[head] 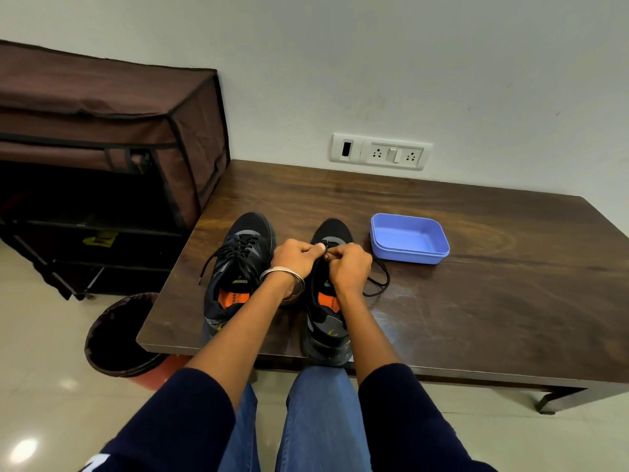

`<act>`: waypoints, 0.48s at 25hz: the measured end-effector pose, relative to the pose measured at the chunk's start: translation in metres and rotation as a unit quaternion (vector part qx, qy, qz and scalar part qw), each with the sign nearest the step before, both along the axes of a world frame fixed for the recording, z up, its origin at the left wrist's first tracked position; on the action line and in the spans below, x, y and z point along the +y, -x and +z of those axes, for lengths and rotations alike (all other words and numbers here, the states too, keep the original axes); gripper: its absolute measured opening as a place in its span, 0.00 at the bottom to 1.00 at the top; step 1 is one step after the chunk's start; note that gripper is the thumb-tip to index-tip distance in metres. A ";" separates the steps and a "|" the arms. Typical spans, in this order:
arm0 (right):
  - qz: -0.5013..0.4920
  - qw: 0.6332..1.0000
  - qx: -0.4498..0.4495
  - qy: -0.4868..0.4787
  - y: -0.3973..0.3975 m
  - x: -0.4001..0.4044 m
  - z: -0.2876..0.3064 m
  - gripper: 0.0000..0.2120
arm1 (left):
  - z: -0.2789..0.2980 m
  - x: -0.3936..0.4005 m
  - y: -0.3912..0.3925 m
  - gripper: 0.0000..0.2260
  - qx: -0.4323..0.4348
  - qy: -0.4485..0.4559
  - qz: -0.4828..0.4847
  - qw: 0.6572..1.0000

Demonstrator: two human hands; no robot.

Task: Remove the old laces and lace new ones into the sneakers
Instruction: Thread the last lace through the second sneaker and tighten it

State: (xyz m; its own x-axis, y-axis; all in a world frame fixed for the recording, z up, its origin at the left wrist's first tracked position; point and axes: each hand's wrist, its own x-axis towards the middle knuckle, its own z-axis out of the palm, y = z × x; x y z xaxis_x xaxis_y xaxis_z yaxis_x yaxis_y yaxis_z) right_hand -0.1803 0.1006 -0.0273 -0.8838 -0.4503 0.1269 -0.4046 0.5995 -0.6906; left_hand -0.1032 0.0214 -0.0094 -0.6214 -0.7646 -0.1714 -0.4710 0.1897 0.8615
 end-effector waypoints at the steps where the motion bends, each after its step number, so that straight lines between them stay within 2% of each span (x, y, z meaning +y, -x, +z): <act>1: 0.001 1.000 -0.015 0.023 -0.002 0.002 0.001 0.09 | 0.000 -0.001 0.001 0.18 -0.009 -0.001 0.011 1.000; 2: -0.007 0.998 -0.032 0.049 -0.004 0.004 0.001 0.10 | 0.001 -0.002 0.003 0.18 -0.022 0.009 0.019 1.000; 5: -0.048 0.987 -0.077 0.132 -0.009 0.003 0.000 0.15 | 0.006 -0.004 0.013 0.10 -0.080 0.076 0.020 0.994; 7: -0.051 0.987 -0.081 0.130 -0.009 0.003 0.001 0.21 | 0.004 -0.008 0.020 0.08 -0.096 0.070 0.025 0.993; 9: -0.019 0.995 -0.055 0.083 -0.006 0.002 0.005 0.30 | 0.003 -0.006 0.026 0.10 -0.114 0.080 0.022 0.990; 12: -0.006 0.993 0.035 -0.116 -0.006 0.008 0.015 0.43 | 0.004 0.000 0.032 0.15 -0.129 0.115 0.039 0.984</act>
State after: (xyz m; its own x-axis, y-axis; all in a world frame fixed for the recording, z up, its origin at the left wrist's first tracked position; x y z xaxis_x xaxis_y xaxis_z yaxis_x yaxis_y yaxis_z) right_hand -0.1739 0.1086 -0.0126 -0.8819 -0.4642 0.0820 -0.4385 0.7440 -0.5042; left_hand -0.1353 0.0218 -0.0058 -0.5183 -0.8448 -0.1329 -0.6889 0.3204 0.6502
